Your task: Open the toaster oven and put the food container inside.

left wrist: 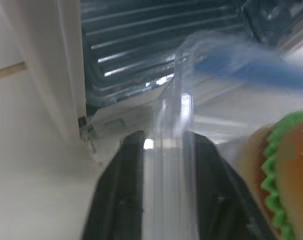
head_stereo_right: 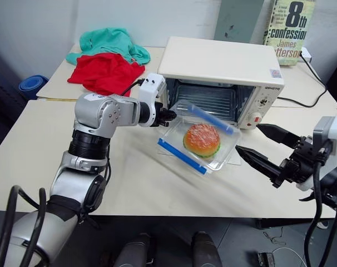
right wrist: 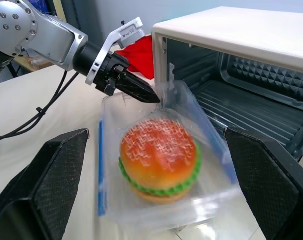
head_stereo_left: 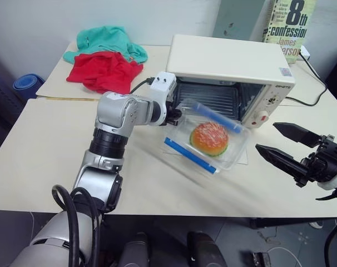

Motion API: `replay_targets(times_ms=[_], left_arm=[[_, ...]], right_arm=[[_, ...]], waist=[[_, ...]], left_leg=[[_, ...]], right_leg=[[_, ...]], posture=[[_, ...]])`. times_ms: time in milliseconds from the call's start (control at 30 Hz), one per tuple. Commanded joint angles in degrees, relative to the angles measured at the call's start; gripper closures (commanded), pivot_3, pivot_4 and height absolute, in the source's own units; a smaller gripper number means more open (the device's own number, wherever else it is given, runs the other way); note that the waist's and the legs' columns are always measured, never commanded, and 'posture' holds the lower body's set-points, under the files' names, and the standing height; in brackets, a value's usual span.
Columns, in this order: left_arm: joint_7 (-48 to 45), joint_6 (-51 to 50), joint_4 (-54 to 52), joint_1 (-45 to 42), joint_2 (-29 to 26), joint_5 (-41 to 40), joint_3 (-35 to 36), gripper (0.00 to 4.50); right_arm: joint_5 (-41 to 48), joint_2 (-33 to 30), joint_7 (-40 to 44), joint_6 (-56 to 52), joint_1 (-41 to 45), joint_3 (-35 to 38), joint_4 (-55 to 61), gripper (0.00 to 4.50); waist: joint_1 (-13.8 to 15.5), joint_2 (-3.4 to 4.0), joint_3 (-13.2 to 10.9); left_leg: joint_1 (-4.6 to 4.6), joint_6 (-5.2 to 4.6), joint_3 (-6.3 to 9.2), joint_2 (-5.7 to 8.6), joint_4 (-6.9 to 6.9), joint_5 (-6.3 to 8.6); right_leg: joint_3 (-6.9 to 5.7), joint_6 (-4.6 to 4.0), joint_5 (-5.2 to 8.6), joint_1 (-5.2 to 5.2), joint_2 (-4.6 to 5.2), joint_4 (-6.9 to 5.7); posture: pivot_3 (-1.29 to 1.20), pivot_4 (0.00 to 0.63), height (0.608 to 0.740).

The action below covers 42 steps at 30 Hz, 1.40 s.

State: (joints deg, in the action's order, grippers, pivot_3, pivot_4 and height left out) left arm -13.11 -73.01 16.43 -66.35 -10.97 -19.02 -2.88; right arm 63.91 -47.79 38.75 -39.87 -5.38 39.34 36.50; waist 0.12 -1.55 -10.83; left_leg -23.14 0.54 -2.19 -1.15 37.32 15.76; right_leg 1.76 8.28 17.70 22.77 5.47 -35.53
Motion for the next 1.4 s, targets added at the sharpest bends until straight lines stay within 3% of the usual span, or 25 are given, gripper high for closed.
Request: replay_targets(times_ms=[33, 133, 267, 400, 600, 767, 833, 900, 933, 1067, 1133, 1400], left_arm=[[1.0, 1.9, -0.8, -1.3, 0.7, 1.1, 1.5, 2.03], [0.7, 3.2, -3.0, -0.2, 0.8, 0.1, 4.3, 1.11], [-4.9, 4.3, -9.8, 1.7, 0.0, -4.9, 7.6, 1.11], [-16.1, 7.5, -16.2, 5.5, -5.2, -11.9, 10.9, 1.11], [-44.6, 16.3, -21.4, 17.3, -20.0, -20.5, 10.7, 2.43], [-54.7, 28.8, -19.1, 22.9, -26.9, -12.9, 1.2, 3.7], [-55.6, 32.4, -18.2, 23.8, -27.0, -10.3, -1.8, 4.38], [-55.6, 35.3, -17.7, 24.3, -26.2, -8.1, -4.2, 4.5], [-55.6, 36.2, -17.5, 24.3, -25.9, -7.4, -4.9, 4.5], [-52.2, 38.8, -14.5, 23.1, -21.6, -2.9, -9.1, 4.5], [-51.3, 40.2, -13.0, 22.6, -19.6, -1.4, -10.3, 4.5], [-43.7, 42.5, -6.4, 19.4, -10.1, 3.0, -11.3, 4.5]], right_arm=[[0.0, -0.4, -0.8, 1.2, 0.4, 0.8, 0.8, 0.0], [0.9, -0.2, -1.8, 0.8, -0.2, 0.8, 1.8, 0.0], [3.2, -0.5, -2.8, 0.1, -1.1, 1.4, 3.4, 0.0], [8.9, -1.3, -5.4, -1.1, -1.6, 0.9, 6.5, 0.0], [16.3, -1.0, -10.2, -2.0, -4.8, -2.7, 11.1, 1.44], [13.4, 1.1, -14.3, -1.6, -7.9, -10.5, 13.7, 2.91], [11.5, 2.9, -16.8, -1.2, -8.0, -14.1, 13.7, 3.68], [8.3, 4.5, -18.6, -0.8, -7.9, -17.2, 13.4, 4.39], [7.1, 4.9, -19.1, -0.7, -7.8, -18.0, 13.3, 4.48], [-3.5, 6.4, -22.3, -0.7, -8.3, -23.9, 10.8, 4.48], [-7.6, 7.4, -23.2, 0.3, -7.9, -25.6, 9.6, 4.48], [-20.0, 12.1, -28.6, 2.5, 1.2, -26.2, -0.5, 4.48]], waist=[[0.0, 0.0, 0.0], [0.0, 0.0, 0.0], [0.0, 0.0, 0.0], [-0.3, 0.01, 0.0], [-0.3, 0.03, 0.0], [0.2, 0.03, 0.0], [0.4, 0.03, 0.0], [0.3, 0.03, 0.0], [0.3, 0.01, 0.0], [0.1, 0.01, 0.0], [0.0, 0.01, 0.0], [-0.2, 0.01, 0.0]], left_leg=[[0.0, 0.0, 0.0, 0.0, 0.0, 0.0], [0.0, 0.0, 0.0, 0.0, 0.0, 0.0], [0.01, 0.02, 0.01, -0.01, 0.0, -0.01], [0.04, 0.22, -0.01, -0.02, -0.01, -0.13], [0.14, 0.29, -0.05, -0.09, -0.03, -0.17], [0.14, -0.07, 0.05, -0.11, -0.01, -0.17], [0.11, -0.16, 0.12, -0.13, -0.04, -0.21], [0.03, -0.31, 0.07, -0.15, -0.09, -0.26], [0.0, -0.36, 0.07, -0.16, -0.08, -0.27], [-0.03, -0.48, -0.01, -0.1, -0.05, -0.24], [-0.03, -0.5, -0.03, -0.08, -0.05, -0.25], [-0.02, -0.49, -0.07, 0.07, 0.02, -0.27]], right_leg=[[0.0, 0.0, 0.0, 0.0, 0.0, 0.0], [0.0, 0.0, 0.0, 0.0, 0.01, -0.01], [0.0, 0.0, 0.0, 0.0, 0.01, -0.03], [0.01, 0.0, 0.0, 0.0, 0.0, -0.06], [0.02, -0.05, 0.02, -0.02, -0.03, -0.15], [0.01, -0.36, 0.15, -0.27, 0.11, 0.03], [0.05, -0.58, 0.18, -0.29, 0.25, 0.18], [0.07, -1.29, 0.26, -0.28, 0.35, 0.47], [0.06, -1.38, 0.19, -0.28, 0.36, 0.53], [0.03, -1.29, 0.08, -0.26, 0.43, 0.57], [0.03, -0.7, -0.24, -0.23, 0.39, 0.54], [0.05, -0.4, -0.4, -0.19, 0.17, 0.47]], posture=[[0.0, 0.15, 0.74], [0.0, 0.15, 0.74], [0.0, 0.15, 0.74], [0.0, 0.15, 0.74], [0.0, 0.15, 0.74], [0.0, 0.15, 0.74], [0.0, 0.15, 0.74], [0.0, 0.15, 0.74], [0.0, 0.15, 0.74], [0.0, 0.15, 0.74], [0.0, 0.15, 0.74], [0.0, 0.15, 0.74]])
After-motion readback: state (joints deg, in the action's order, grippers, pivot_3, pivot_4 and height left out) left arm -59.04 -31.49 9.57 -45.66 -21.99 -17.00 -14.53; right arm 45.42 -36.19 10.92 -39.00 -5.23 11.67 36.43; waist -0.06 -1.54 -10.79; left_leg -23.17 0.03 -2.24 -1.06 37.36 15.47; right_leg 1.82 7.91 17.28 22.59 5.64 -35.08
